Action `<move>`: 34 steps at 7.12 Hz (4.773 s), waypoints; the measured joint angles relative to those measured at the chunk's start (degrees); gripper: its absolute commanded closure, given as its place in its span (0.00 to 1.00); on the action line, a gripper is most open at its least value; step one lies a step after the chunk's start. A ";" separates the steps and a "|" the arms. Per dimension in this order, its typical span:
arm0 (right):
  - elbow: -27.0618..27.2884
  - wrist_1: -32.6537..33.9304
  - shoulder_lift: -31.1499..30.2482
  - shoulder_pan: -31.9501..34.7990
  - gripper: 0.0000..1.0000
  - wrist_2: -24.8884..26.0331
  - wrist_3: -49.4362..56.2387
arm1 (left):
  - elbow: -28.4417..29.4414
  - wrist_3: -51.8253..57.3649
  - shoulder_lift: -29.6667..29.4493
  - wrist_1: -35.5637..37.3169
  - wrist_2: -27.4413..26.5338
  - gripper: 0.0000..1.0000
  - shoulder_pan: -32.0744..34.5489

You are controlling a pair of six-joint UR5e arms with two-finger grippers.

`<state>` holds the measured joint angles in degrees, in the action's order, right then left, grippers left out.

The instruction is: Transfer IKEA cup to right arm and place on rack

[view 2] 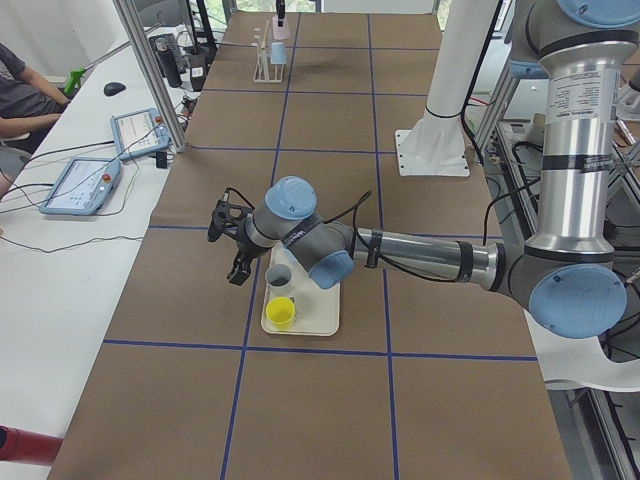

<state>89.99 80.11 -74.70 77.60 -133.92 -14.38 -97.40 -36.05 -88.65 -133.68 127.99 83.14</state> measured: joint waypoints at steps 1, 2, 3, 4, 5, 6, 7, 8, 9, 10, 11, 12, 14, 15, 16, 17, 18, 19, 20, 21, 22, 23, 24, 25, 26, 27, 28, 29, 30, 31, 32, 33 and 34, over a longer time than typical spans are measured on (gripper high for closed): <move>-0.43 -0.08 0.17 -0.25 0.82 0.04 0.04 | -0.07 -0.07 0.00 0.00 0.04 0.00 0.00; -0.69 -0.11 0.22 -0.51 0.82 0.08 0.05 | -0.14 -0.12 0.02 0.00 0.08 0.00 0.01; -0.92 -0.15 0.24 -0.78 0.82 0.17 0.06 | -0.19 -0.21 0.02 0.00 0.12 0.00 0.01; -1.10 -0.19 0.26 -0.92 0.82 0.28 0.06 | -0.22 -0.35 0.00 0.00 0.15 0.00 0.00; -1.17 -0.21 0.26 -0.99 0.82 0.38 0.06 | -0.24 -0.47 -0.02 0.00 0.18 0.00 -0.04; -1.20 -0.22 0.26 -1.02 0.82 0.45 0.06 | -0.24 -0.55 -0.03 0.02 0.22 0.00 -0.07; -1.22 -0.22 0.32 -1.07 0.82 0.55 0.06 | -0.24 -0.60 -0.03 0.06 0.24 0.00 -0.07; -1.22 -0.22 0.55 -1.08 0.82 0.85 0.06 | -0.24 -0.68 -0.06 0.08 0.24 0.00 -0.08; -1.22 -0.20 0.89 -1.11 0.82 1.48 0.08 | -0.27 -0.73 -0.07 0.08 0.25 0.00 -0.08; -1.22 -0.17 1.05 -1.17 0.81 2.17 0.10 | -0.30 -0.76 -0.07 0.09 0.25 0.00 -0.08; -1.22 -0.16 1.08 -1.19 0.81 2.55 0.09 | -0.31 -0.77 -0.09 0.09 0.25 0.00 -0.08; -1.25 -0.17 1.09 -1.25 0.81 2.80 0.12 | -0.32 -0.77 -0.11 0.09 0.27 0.00 -0.08; -1.33 -0.14 1.13 -1.67 0.75 3.01 0.09 | -0.33 -0.78 -0.12 0.09 0.38 0.00 -0.08; -1.34 -0.14 1.14 -2.00 0.63 3.06 0.07 | -0.33 -0.78 -0.12 0.09 0.41 0.00 -0.08; -1.40 -0.13 1.16 -2.35 0.45 3.40 0.06 | -0.33 -0.78 -0.12 0.09 0.42 0.00 -0.08; -1.44 -0.13 1.31 -2.74 0.13 4.20 0.06 | -0.33 -0.78 -0.12 0.09 0.44 0.00 -0.08; -1.55 -0.09 1.67 -3.13 0.02 5.00 0.06 | -0.33 -0.77 -0.12 0.11 0.48 0.00 -0.08; -1.64 0.03 2.10 -3.39 0.02 5.36 0.04 | -0.32 -0.78 -0.11 0.15 0.48 0.00 -0.08; -1.64 0.14 2.39 -3.52 0.02 5.39 -0.05 | -0.28 -0.77 -0.07 0.19 0.45 0.00 -0.08; -1.41 0.19 2.54 -3.52 0.02 5.13 -0.26 | -0.23 -0.78 0.22 0.32 0.37 0.00 -0.10; -0.76 0.21 2.49 -3.45 0.02 4.45 -0.57 | -0.14 -0.68 0.72 0.59 0.21 0.00 -0.17; 0.48 0.23 2.14 -3.34 0.02 3.41 -0.82 | 0.05 -0.32 0.98 1.00 0.07 0.00 -0.21; 2.40 0.25 1.33 -3.24 0.02 2.52 -1.04 | 0.50 0.69 1.14 1.43 0.02 0.00 -0.29; 4.86 0.24 0.06 -3.20 0.02 2.04 -1.58 | 1.31 2.20 1.39 1.70 0.00 0.00 -0.41; 7.74 0.19 -1.60 -3.17 0.02 1.81 -2.88 | 2.03 3.23 1.37 2.87 0.08 0.00 -0.60; 10.64 0.09 -3.48 -3.16 0.02 1.62 -4.38 | 1.69 3.48 1.23 6.01 0.62 0.00 -0.92; 12.88 -0.06 -5.25 -3.16 0.02 1.34 -5.25 | 0.31 3.31 1.34 9.88 2.28 0.00 -1.50; 14.66 -0.27 -6.95 -3.16 0.02 0.57 -5.62 | -1.30 2.74 1.69 12.87 5.01 0.00 -2.74; 16.18 -0.40 -8.29 -3.16 0.02 -0.48 -5.78 | -3.04 0.22 2.20 14.46 7.43 0.00 -5.52; 17.27 -0.46 -9.04 -3.16 0.02 -1.11 -5.88 | -5.50 -4.25 3.05 15.06 8.43 0.00 -9.57; 17.79 -0.47 -9.33 -3.16 0.02 -1.37 -5.95 | -7.91 -8.40 4.16 15.27 8.59 0.01 -13.34; 18.07 -0.48 -9.50 -3.16 0.02 -1.47 -5.97 | -9.49 -12.27 4.81 15.34 7.83 0.06 -17.21; 18.34 -0.48 -9.79 -3.16 0.02 -1.50 -5.96 | -10.28 -15.26 5.05 15.39 5.47 0.21 -21.40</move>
<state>108.33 79.63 -84.50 74.44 -135.42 -20.34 -107.69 -51.31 -83.60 -118.29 133.46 61.73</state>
